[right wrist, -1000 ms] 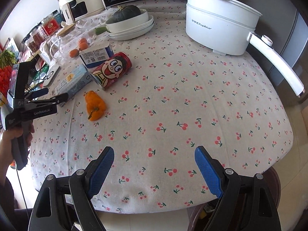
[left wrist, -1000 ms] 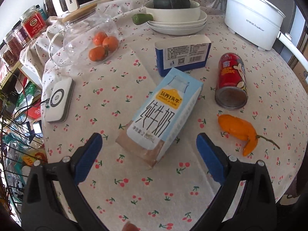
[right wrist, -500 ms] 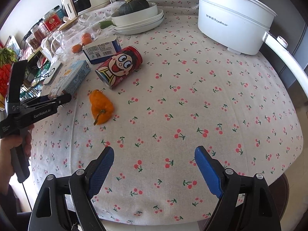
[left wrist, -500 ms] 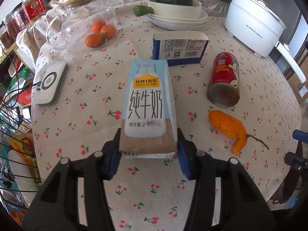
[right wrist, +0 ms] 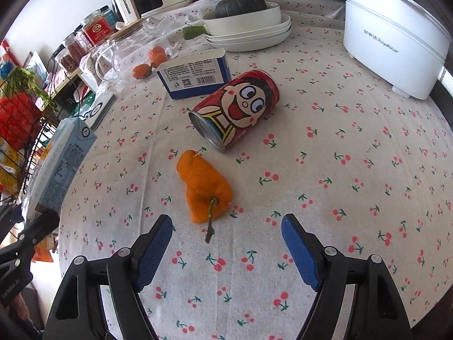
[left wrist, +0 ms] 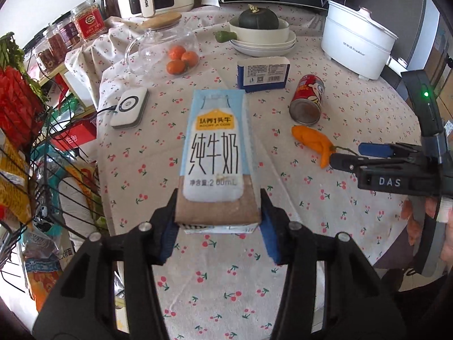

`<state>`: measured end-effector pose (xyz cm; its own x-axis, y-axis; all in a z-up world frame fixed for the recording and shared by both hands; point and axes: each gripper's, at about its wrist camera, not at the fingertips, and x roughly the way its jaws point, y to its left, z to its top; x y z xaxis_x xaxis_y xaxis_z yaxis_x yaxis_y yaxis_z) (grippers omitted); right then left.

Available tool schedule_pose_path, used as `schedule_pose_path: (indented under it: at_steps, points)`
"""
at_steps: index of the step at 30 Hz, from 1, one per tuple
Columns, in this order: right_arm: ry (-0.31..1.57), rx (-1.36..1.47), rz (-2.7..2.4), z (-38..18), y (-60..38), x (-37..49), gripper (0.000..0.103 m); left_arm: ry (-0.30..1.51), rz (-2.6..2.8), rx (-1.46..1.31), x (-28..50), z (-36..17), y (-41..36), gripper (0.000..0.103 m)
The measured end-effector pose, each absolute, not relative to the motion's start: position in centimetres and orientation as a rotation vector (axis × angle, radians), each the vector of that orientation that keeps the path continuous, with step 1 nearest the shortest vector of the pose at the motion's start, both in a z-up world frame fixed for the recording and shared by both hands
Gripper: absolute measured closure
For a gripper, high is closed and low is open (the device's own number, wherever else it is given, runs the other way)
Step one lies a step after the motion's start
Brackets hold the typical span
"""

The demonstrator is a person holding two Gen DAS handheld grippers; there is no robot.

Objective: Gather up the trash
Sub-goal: 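Grasp the milk carton with the left tool while the right tool grasps the orange pepper, then carry the milk carton with the left tool while the right tool carries the pepper over the bin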

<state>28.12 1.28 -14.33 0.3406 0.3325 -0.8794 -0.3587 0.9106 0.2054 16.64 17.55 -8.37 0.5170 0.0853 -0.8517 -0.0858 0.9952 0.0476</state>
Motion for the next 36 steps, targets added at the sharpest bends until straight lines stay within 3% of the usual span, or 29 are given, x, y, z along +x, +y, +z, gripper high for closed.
schedule_pose_path:
  at_steps: [5, 7, 8, 18, 36]
  points:
    - [1.118, -0.070, 0.451, -15.6, 3.2, 28.8, 0.041, 1.018, 0.116, -0.034, 15.7, -8.4, 18.0, 0.051]
    - [1.095, -0.102, 0.439, -15.9, 3.9, 29.0, 0.055, 1.009, 0.121, -0.029, 15.5, -8.2, 17.9, 0.051]
    - [1.091, -0.115, 0.450, -16.0, 4.1, 29.0, 0.069, 1.004, 0.122, -0.025, 15.4, -8.1, 17.9, 0.051]
    - [1.068, -0.146, 0.467, -13.4, 2.2, 26.9, 0.075, 0.982, 0.104, -0.011, 15.1, -7.5, 17.0, 0.050]
    - [1.053, -0.034, 0.280, -7.6, -15.3, 20.9, 0.075, 0.962, -0.132, 0.044, 15.4, -6.7, 6.4, 0.051]
